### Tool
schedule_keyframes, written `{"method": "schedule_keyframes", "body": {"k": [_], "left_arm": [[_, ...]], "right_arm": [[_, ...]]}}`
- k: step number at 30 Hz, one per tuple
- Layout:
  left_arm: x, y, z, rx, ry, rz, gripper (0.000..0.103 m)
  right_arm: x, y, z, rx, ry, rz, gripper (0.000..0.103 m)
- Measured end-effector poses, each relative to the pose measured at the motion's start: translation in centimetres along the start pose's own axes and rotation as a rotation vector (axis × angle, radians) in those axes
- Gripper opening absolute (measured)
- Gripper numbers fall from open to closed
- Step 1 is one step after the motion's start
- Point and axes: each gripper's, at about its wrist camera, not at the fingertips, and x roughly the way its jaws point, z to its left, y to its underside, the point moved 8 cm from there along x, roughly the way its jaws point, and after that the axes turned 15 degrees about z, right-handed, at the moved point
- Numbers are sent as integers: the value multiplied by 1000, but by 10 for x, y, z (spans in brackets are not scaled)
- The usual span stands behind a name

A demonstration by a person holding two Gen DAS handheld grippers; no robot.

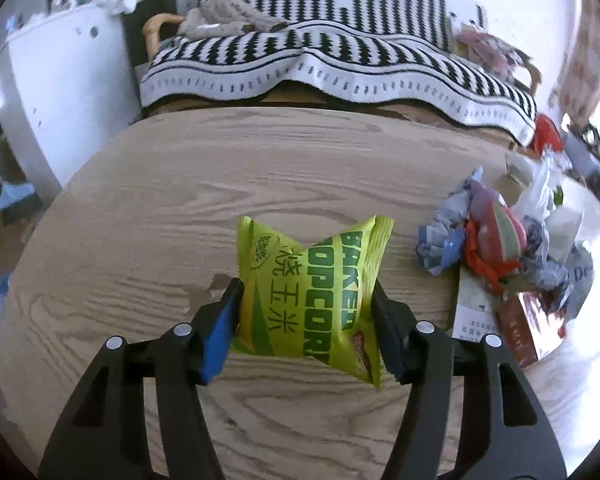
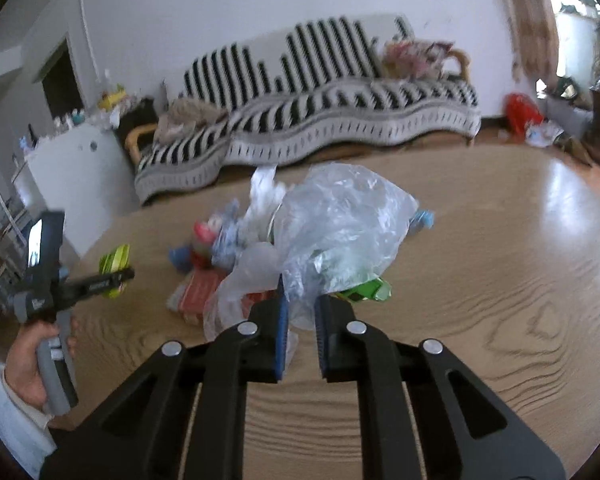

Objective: Collect trash
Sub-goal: 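Grasp the yellow popcorn bag with the left gripper while the right gripper grasps the clear plastic bag, then carry the popcorn bag and plastic bag with both grippers over the black bin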

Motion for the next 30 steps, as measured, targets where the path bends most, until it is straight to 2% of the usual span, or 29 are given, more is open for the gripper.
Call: {"method": "schedule_keyframes", "body": {"k": [3, 5, 9, 12, 14, 15, 16, 17, 18, 21, 26, 27, 28, 29, 30], "left_arm": [[-5, -1, 3, -25, 25, -4, 60], [-7, 0, 3, -21, 25, -5, 60], [-5, 4, 1, -6, 16, 5, 60], [-4, 6, -4, 17, 4, 8, 61], [-3, 7, -8, 31, 5, 13, 62], [-3, 8, -9, 34, 7, 14, 62], [-2, 9, -10, 38, 10, 17, 62], [-2, 10, -11, 39, 14, 19, 62], [-2, 10, -11, 37, 17, 20, 62], [-3, 10, -11, 36, 19, 20, 62], [1, 12, -13, 49, 18, 35, 62], [2, 12, -14, 53, 22, 40, 62], [3, 13, -15, 57, 25, 47, 60], [4, 14, -16, 63, 23, 50, 60], [4, 14, -16, 69, 20, 50, 59]], "right_arm": [[-8, -3, -10, 32, 1, -31, 12], [-6, -1, -14, 37, 4, -19, 12], [27, 8, -20, 34, 11, 117, 12], [43, 15, -23, 12, 63, 168, 12], [49, 20, -27, 13, 91, 195, 17], [50, 22, -30, 27, 96, 198, 30], [49, 22, -33, 36, 110, 195, 63], [45, 21, -34, 42, 127, 174, 78], [42, 20, -34, 32, 133, 159, 81], [42, 21, -36, 19, 165, 155, 69], [54, 15, -40, 40, 176, 178, 63], [61, 14, -41, 48, 153, 195, 47], [66, 13, -41, 60, 113, 214, 15], [68, 16, -41, 71, 89, 223, 10], [68, 17, -40, 87, 59, 224, 9]]}}
